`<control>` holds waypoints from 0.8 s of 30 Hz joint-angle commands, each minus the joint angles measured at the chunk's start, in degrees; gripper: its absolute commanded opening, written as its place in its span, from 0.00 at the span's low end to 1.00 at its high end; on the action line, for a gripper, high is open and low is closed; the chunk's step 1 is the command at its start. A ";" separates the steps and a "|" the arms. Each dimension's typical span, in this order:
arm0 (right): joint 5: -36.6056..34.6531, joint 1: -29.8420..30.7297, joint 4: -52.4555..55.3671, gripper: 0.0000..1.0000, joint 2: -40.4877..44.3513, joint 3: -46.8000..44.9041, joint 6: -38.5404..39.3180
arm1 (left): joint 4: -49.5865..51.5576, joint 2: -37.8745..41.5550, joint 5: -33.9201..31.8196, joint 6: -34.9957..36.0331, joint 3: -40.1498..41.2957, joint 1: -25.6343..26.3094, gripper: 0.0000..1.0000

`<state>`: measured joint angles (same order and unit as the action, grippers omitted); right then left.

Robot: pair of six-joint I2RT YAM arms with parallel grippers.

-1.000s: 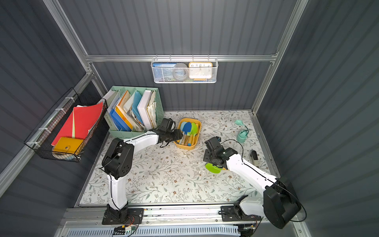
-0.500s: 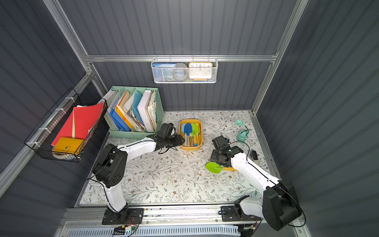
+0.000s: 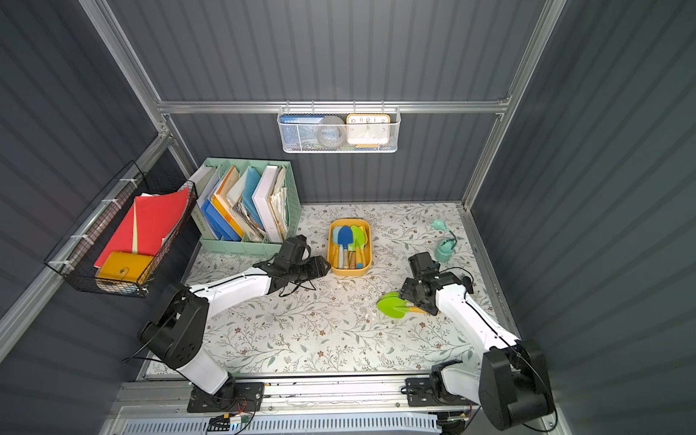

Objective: Put the shovel into the storage box
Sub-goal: Pick up the shovel from the center of the board.

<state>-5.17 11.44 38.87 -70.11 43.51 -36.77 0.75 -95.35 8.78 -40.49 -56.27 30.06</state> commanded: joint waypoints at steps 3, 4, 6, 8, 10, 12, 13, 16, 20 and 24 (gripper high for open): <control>2.80 -2.70 -2.24 0.81 -1.75 -1.21 2.69 | -1.96 2.06 -0.21 -2.11 2.51 0.09 0.67; 3.08 -3.10 -2.72 0.80 -2.15 -1.36 2.92 | -2.13 2.01 -0.17 -2.37 2.77 0.08 0.67; 3.96 -4.06 -4.06 0.81 -3.06 -1.80 3.41 | -2.67 1.97 0.01 -2.73 3.17 0.17 0.67; 4.96 -4.88 -5.30 0.81 -3.67 -2.22 3.96 | -2.92 1.75 0.06 -2.97 3.34 0.21 0.67; 5.89 -5.54 -6.40 0.80 -4.08 -2.61 4.30 | -2.95 1.42 0.10 -3.09 3.27 0.34 0.67; 6.26 -5.81 -7.62 0.80 -4.20 -2.93 4.59 | -3.18 0.97 0.19 -3.14 3.27 0.43 0.66; 6.25 -5.95 -8.33 0.80 -4.26 -3.07 4.78 | -3.34 0.72 0.27 -3.21 3.27 0.50 0.67; 6.69 -6.42 -9.77 0.80 -4.98 -3.30 5.39 | -3.96 0.06 0.54 -3.62 3.30 0.67 0.67; 6.80 -6.61 -10.56 0.79 -5.89 -3.42 5.81 | -4.60 -0.35 0.54 -4.03 3.74 1.05 0.67; 7.64 -6.95 -9.49 0.78 -7.19 -3.70 5.40 | -5.19 -0.45 0.54 -4.51 4.66 1.14 0.67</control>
<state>1.56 4.86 28.86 -76.47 40.80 -32.01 -3.90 -95.26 8.99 -43.94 -53.01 30.94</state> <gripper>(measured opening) 0.784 0.665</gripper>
